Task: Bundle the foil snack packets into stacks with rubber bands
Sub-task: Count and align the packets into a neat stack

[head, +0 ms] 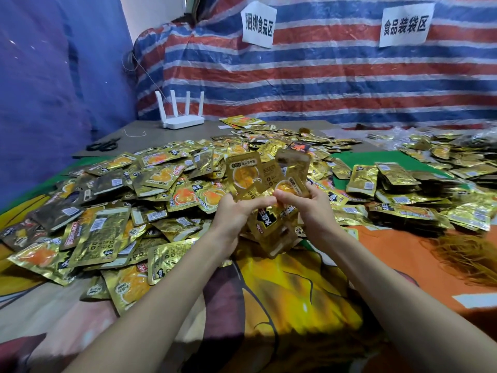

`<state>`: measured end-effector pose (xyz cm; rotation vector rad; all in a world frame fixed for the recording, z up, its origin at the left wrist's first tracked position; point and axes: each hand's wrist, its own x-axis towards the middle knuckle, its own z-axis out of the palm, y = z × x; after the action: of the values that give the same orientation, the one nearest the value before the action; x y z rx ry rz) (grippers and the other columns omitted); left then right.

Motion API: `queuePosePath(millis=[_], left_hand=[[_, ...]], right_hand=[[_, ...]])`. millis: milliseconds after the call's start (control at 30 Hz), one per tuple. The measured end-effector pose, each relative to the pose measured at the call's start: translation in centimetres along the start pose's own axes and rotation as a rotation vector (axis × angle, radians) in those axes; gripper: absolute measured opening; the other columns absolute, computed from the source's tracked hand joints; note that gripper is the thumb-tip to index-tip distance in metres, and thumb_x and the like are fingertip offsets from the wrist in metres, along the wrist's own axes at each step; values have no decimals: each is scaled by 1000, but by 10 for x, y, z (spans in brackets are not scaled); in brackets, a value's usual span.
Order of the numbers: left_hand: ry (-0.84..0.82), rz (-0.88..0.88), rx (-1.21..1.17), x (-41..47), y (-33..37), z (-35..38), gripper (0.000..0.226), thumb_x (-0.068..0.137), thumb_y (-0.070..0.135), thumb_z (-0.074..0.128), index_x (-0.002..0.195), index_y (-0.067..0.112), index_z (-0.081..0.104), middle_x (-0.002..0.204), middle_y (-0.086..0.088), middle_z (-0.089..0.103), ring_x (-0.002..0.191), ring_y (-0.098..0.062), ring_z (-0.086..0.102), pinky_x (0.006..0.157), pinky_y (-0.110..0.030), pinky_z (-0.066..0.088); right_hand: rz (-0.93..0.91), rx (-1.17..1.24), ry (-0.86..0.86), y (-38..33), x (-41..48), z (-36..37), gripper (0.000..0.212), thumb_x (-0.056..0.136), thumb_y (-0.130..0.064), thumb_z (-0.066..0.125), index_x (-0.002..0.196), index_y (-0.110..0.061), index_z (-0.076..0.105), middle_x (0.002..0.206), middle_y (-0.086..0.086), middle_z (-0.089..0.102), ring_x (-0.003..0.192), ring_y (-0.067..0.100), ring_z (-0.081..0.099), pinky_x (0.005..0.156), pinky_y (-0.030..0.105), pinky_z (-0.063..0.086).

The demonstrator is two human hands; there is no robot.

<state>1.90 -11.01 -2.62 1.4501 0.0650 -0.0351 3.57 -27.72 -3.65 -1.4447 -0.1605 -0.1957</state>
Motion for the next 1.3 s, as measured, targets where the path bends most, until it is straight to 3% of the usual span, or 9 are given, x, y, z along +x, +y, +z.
queuePosePath(millis=[233, 467, 600, 700, 800, 933, 1033, 1167, 1300], left_hand=[[-87, 170, 271, 11, 3, -11, 59, 58, 19, 95, 105, 13, 61, 101, -10, 75, 90, -25, 74, 83, -52, 60], [9, 56, -60, 7, -5, -15, 83, 52, 24, 93, 123, 3, 55, 106, -20, 73, 91, -35, 74, 84, -57, 59], [101, -42, -279, 14, -3, -17, 108, 55, 44, 91, 142, 13, 35, 130, -18, 62, 109, -35, 69, 89, -57, 57], [165, -32, -232, 16, -4, -16, 127, 54, 66, 82, 156, 19, 22, 150, -4, 44, 133, -27, 50, 107, -53, 45], [116, 57, -115, 10, -8, -12, 120, 61, 73, 75, 154, 17, 24, 146, 2, 46, 132, -19, 48, 111, -45, 41], [-78, 103, -46, 9, -9, -20, 90, 58, 50, 88, 128, 14, 46, 118, -11, 70, 96, -27, 73, 84, -45, 59], [-218, 70, 5, 11, -7, -29, 66, 61, 17, 89, 117, -2, 59, 102, -21, 75, 84, -34, 75, 66, -41, 61], [-239, 164, 123, 13, -8, -29, 81, 47, 5, 97, 116, 19, 56, 108, -7, 75, 98, -21, 74, 78, -44, 62], [-353, 241, 363, 13, -12, -23, 66, 59, 6, 94, 115, 19, 62, 100, 0, 77, 94, -16, 74, 81, -31, 59]], right_hand=[[174, 196, 92, -5, 3, 10, 54, 67, -12, 87, 115, -12, 65, 112, 16, 72, 108, 41, 68, 91, 60, 55], [262, 354, -93, -3, -4, 13, 55, 75, -17, 78, 127, -8, 64, 118, 19, 72, 105, 34, 71, 82, 46, 60], [242, 325, -92, -2, -8, 14, 30, 73, -2, 74, 103, -1, 69, 94, 17, 72, 85, 33, 73, 69, 49, 60], [308, 256, -43, 0, -12, 21, 27, 81, -11, 77, 102, 4, 70, 93, 19, 72, 81, 34, 70, 80, 56, 56], [297, 296, -52, 0, -15, 29, 28, 84, -13, 74, 106, 5, 71, 87, 15, 75, 67, 28, 73, 57, 41, 60], [209, 187, 71, -3, -13, 22, 31, 74, -8, 80, 98, 9, 70, 63, 8, 70, 51, 25, 68, 43, 33, 54], [71, -16, 32, -8, -6, 6, 14, 72, -1, 79, 82, -10, 78, 81, 5, 78, 76, 28, 75, 65, 47, 62], [-35, -297, -105, -28, 1, -3, 14, 60, -15, 71, 71, -22, 76, 79, -9, 77, 71, 4, 71, 58, 22, 55], [-69, -352, -73, -42, 9, 2, 17, 79, -20, 68, 78, -3, 73, 74, 0, 74, 65, 21, 67, 67, 36, 53]])
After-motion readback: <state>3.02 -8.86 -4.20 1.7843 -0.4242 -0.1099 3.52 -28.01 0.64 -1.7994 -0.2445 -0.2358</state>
